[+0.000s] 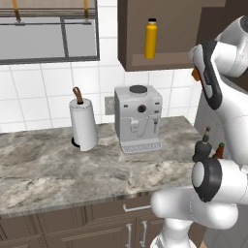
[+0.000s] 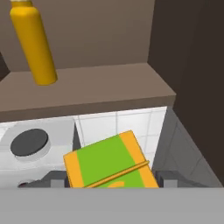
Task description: Sort all alcoholic drinks to one cabinet, and non-alcoholic drinks to the other.
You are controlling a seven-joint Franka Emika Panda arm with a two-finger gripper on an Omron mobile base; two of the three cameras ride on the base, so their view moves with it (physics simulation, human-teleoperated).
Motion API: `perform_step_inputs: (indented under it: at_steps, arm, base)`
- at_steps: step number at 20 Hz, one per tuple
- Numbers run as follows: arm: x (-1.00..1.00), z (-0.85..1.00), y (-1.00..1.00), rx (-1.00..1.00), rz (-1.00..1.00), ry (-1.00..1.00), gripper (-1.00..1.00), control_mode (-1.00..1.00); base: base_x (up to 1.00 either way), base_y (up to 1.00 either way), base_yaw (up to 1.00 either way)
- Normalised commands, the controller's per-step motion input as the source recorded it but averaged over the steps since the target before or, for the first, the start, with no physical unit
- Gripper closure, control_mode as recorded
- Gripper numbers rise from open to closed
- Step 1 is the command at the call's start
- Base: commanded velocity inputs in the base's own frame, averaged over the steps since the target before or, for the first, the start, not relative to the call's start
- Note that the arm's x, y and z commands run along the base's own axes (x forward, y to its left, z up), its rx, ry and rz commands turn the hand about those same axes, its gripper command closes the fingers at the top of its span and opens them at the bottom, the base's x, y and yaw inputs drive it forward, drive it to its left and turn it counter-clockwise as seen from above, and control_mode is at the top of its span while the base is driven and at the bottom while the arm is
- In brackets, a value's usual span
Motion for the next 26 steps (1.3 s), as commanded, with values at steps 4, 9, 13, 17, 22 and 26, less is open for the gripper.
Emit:
perform_step_inputs:
  at_steps: [4,9,13,17,22,26]
  arm:
    - [-0.02,0.08,0.03,0.0,-0.01,-0.13,1.0,-1.0]
    - [0.0,0.1,0.02,0.0,-0.01,-0.15,1.0,-1.0]
    - [0.05,0.22,0.03,0.0,-0.01,-0.09,1.0,-1.0]
    - [0.12,0.25,0.05,0.0,-0.03,0.0,1.0,-1.0]
    - [0.18,0.16,0.09,0.0,-0.01,0.0,1.0,-1.0]
    - [0.21,0.11,0.02,0.0,0.0,0.0,1.0,-1.0]
  base:
    - [0.0,0.0,0.0]
    - [0.0,0.0,0.0]
    - [0.0,0.0,0.0]
    - [0.0,0.0,0.0]
    - [0.0,0.0,0.0]
    - [0.0,0.0,0.0]
